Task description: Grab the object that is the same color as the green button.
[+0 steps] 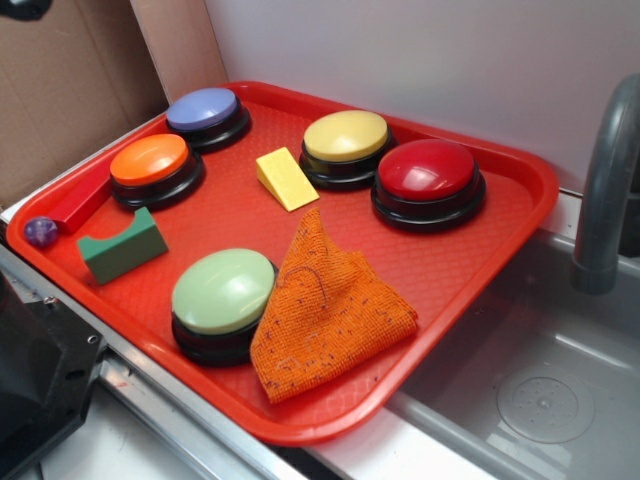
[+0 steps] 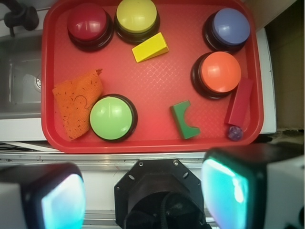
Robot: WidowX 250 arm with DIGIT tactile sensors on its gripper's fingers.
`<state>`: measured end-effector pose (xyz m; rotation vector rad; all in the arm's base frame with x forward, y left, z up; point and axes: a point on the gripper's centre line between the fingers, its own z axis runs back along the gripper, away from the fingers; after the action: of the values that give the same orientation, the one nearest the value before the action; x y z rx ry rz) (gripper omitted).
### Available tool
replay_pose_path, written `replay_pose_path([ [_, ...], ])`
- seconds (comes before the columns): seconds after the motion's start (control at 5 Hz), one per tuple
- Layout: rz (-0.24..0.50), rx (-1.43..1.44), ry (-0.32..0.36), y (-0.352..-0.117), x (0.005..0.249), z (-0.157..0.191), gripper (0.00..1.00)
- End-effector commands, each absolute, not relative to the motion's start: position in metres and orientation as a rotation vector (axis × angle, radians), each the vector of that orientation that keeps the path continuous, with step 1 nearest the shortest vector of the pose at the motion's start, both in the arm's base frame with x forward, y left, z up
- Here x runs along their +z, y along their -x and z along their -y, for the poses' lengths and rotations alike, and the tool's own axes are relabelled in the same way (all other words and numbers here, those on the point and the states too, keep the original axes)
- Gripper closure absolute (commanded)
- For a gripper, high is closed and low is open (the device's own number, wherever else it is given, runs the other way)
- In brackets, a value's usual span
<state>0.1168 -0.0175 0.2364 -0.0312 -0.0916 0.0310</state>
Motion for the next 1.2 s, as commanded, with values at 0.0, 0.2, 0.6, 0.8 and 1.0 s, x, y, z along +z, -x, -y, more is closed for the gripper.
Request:
replay_pose_path([
  [0.0,0.092,0.031,0.031,-0.117,0.236,0.017,0.00],
  [0.2,0.084,-0.007,0.042,-0.119,0.226,0.009,0.00],
  [0.6,0.063,-0.009,0.003,-0.124,0.191,-0.012,0.00],
  [0.8,0.109,-0.018,0.015,-0.132,0.162,-0.020,0.00],
  [1.0,0.136,-0.002,-0.003,-0.139,0.136,-0.029,0.00],
])
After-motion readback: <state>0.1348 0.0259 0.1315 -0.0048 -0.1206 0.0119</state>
